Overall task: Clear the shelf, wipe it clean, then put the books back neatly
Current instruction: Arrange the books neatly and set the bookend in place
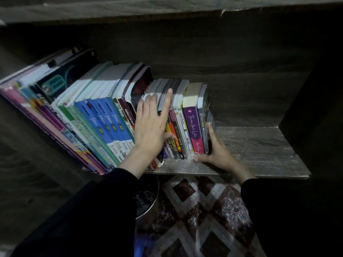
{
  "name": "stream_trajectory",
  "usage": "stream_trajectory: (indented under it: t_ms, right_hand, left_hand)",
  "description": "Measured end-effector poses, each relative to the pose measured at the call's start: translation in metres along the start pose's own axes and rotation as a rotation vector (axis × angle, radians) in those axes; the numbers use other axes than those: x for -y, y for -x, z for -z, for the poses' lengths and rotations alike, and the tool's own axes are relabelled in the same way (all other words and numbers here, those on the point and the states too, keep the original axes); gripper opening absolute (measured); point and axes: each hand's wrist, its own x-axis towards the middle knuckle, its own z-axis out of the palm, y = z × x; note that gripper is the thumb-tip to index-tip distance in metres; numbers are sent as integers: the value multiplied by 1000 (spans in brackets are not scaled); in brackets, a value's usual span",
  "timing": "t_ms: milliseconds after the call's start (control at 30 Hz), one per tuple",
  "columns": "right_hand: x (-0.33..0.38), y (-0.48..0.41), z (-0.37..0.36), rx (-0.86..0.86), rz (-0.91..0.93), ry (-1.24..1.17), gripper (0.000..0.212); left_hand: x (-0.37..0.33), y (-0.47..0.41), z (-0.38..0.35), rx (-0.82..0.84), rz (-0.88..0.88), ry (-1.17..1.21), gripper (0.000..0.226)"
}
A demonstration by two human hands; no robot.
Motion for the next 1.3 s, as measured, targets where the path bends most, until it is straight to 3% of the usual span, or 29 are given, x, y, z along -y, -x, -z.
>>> stream_trajectory:
  t_ms: [167, 333, 733, 933, 1033, 1167, 1267, 1300]
  right_hand:
    - [13, 13, -38, -235, 12, -21, 142]
    - [29, 13, -55, -396, -55, 128, 141]
    - [32, 11, -61, -455, -121, 282, 136]
    - [37, 21, -58, -392, -135, 95, 125]
    - [45, 42, -68, -531, -57, 1, 103]
    - [56, 78, -99, -746, 273, 18, 65]
    - [53, 96, -130, -665, 394, 61, 52]
    - [49, 100, -142, -613, 393, 79, 50]
  left_hand:
    - [0, -2, 0, 14, 0, -25, 125]
    - [1, -1, 1, 43, -18, -34, 120]
    - [-3, -1, 0, 55, 14, 34, 126]
    - [-5, -1, -1, 72, 33, 50, 128]
    - [-5, 4, 1, 34, 33, 173, 123]
    - [-10, 42, 8, -91, 75, 573, 87]
    - [-1, 96, -8, -226, -12, 655, 39]
    - [6, 116, -22, -201, 3, 656, 29]
